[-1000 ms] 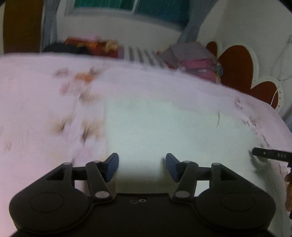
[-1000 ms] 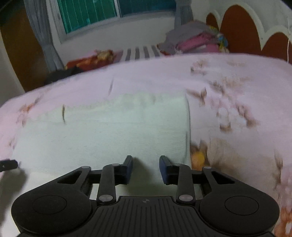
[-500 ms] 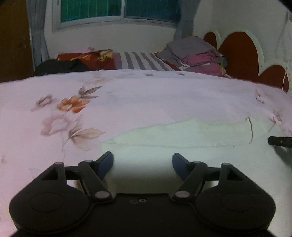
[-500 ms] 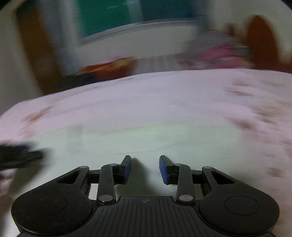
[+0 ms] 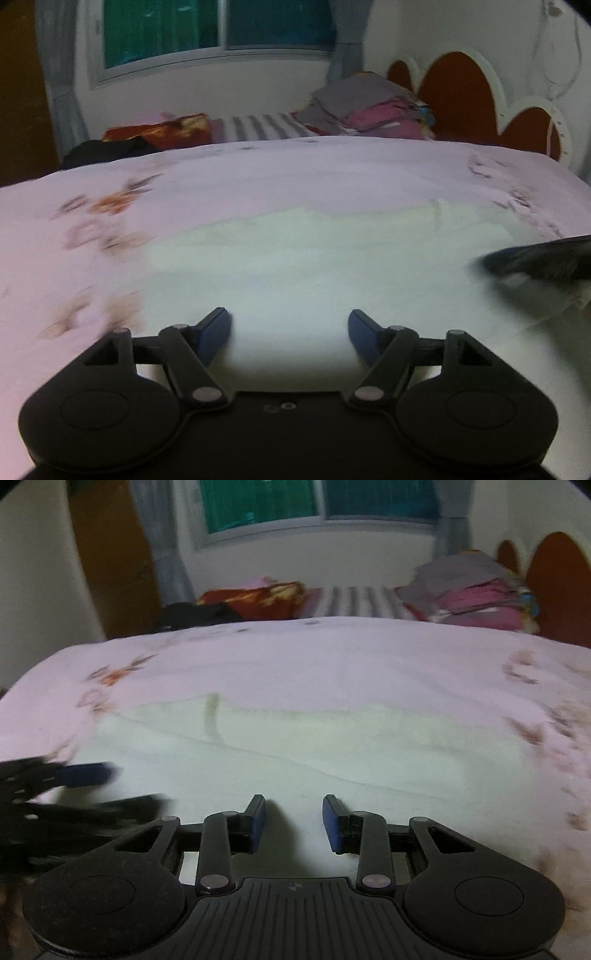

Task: Fold small clothes
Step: 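Smooth the folded sweater with both open grippers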

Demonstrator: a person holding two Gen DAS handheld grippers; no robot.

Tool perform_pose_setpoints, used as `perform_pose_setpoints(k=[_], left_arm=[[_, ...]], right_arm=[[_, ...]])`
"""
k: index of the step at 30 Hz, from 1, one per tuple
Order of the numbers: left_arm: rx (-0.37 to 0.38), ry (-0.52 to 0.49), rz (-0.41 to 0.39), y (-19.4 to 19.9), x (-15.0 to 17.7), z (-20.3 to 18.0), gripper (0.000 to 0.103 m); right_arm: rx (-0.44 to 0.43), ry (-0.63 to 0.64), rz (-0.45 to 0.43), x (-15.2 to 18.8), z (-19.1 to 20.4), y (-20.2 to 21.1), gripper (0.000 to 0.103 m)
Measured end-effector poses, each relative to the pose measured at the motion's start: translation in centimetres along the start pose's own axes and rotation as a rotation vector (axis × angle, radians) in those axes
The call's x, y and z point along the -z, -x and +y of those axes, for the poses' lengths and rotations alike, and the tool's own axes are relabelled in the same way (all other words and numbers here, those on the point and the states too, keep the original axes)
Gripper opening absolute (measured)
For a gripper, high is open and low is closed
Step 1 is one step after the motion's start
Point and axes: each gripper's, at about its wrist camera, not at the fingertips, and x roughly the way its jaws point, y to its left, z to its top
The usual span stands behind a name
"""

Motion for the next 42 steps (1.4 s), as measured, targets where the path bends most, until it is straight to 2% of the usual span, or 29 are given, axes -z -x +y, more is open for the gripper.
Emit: perform_pose_setpoints(k=[3,4,5,7,10,14,17,21,24,30,40,41,42], left_arm=[[-0.047,0.02,0.008,1.4,0.8,2.2,0.072],[-0.048,0.05,-0.001,2.0,1.0,2.7,0.068],[-0.04,0.078,-0.02,2.5,1.1,2.8,0.068],[-0.014,0.094,-0.05,3.4,1.3,2.0,0.068],[0.006,0.018,-0.051,3.7,1.2,-1.0,0.069],[-0.003,-0.027,-0.029,3.3,1.4,-2.4,0.069],[-0.03,-0.035,-0.006,3.3,1.8,-0.9,0.069],[-0.021,-0.017,0.018,3.4,2.5,1.1,0.074],[-0.017,0.011,0.023,3.3,3.1,1.8,0.079],[-0.001,0.006,0.014,3.5,3.9,2.2,0.079],[-0.004,0.004,0.017,3.5,4.0,2.4,0.079],[-0.004,0.002,0.022,3.5,3.9,2.3,0.08],[-0.012,-0.003,0.028,3.6,3.9,2.2,0.085]], right_arm=[[0.181,-0.101,-0.005,0.5,-5.3,1.6,0.033],[0.198,-0.135,0.002,0.8,-6.9,2.0,0.033],[0.185,-0.166,0.002,1.0,-7.9,2.7,0.033],[0.198,-0.149,-0.038,1.0,-7.5,4.3,0.033],[0.101,-0.119,-0.082,1.6,-4.1,5.8,0.033],[-0.001,-0.022,-0.042,2.6,1.1,4.5,0.033],[0.041,-0.034,-0.026,3.8,0.9,4.1,0.033],[0.197,-0.134,-0.027,4.4,-3.8,4.6,0.033],[0.183,-0.149,-0.02,4.2,-4.6,4.8,0.033],[0.228,-0.151,-0.014,4.2,-4.0,4.6,0.033],[0.243,-0.105,0.018,3.9,-3.8,4.3,0.033],[0.242,-0.105,0.023,3.8,-3.8,4.3,0.033],[0.239,-0.108,0.028,3.7,-3.9,4.3,0.033]])
